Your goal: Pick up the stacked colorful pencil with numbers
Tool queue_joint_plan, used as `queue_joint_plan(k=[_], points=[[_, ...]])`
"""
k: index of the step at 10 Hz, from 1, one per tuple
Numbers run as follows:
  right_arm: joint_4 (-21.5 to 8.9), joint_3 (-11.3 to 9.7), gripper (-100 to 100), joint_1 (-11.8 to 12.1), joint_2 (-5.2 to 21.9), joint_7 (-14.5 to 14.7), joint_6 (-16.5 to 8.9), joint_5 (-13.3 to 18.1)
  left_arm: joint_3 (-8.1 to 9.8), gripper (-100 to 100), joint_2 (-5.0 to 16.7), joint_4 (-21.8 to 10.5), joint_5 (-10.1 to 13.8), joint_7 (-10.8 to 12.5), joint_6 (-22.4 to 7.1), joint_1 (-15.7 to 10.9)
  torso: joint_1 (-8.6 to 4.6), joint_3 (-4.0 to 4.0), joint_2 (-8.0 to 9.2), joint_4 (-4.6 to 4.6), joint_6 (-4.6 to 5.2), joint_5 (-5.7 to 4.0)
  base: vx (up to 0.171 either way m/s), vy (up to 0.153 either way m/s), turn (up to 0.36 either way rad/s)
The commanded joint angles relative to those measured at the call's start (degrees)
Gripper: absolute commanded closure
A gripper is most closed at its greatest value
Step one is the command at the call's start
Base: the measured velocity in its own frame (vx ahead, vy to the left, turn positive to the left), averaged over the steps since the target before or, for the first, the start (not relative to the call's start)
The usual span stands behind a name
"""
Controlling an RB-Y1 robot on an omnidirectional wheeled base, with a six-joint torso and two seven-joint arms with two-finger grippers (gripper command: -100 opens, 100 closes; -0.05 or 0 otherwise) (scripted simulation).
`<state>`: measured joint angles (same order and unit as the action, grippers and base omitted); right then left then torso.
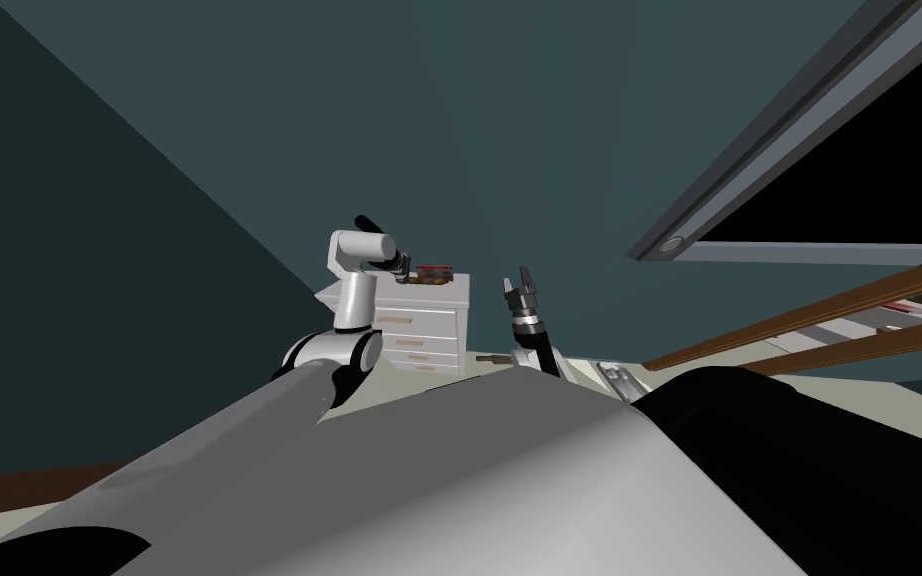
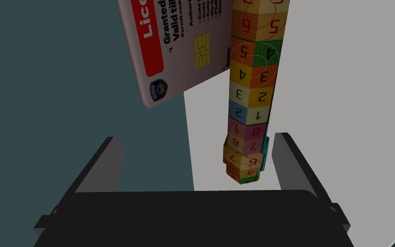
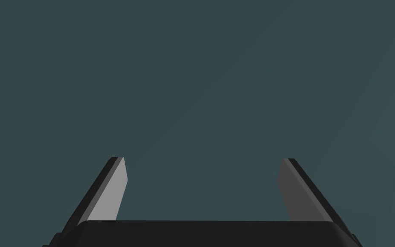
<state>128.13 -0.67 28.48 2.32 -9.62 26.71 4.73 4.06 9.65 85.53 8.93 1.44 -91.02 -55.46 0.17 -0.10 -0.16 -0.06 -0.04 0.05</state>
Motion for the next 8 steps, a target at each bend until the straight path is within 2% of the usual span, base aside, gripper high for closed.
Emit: queue_joint_plan(k=[1,5,8], points=[[0.0,0.0,0,0.0,0.0,0.0,0.0,0.0,0.05,-100,-0.1,-1.0,0.2,0.1,-1.7,-0.9,0.0,0.0,0.0,0.0,0.0,0.0,0.037,0.033,0.001],[0.0,0.0,0,0.0,0.0,0.0,0.0,0.0,0.37,-100,-0.9,-7.1,1.8,0.4,-9.1,-5.7,0.04,-0.04,-0.07,-0.02,-0.01,0.01,0.056,0.05,0.007],[0.0,0.0,0,0.0,0.0,0.0,0.0,0.0,0.45,-100,-1.6,-10.2,2.6,0.6,-12.5,-7.1,0.02,-0.04,-0.05,-0.03,0.0,0.01,0.052,0.045,0.0]])
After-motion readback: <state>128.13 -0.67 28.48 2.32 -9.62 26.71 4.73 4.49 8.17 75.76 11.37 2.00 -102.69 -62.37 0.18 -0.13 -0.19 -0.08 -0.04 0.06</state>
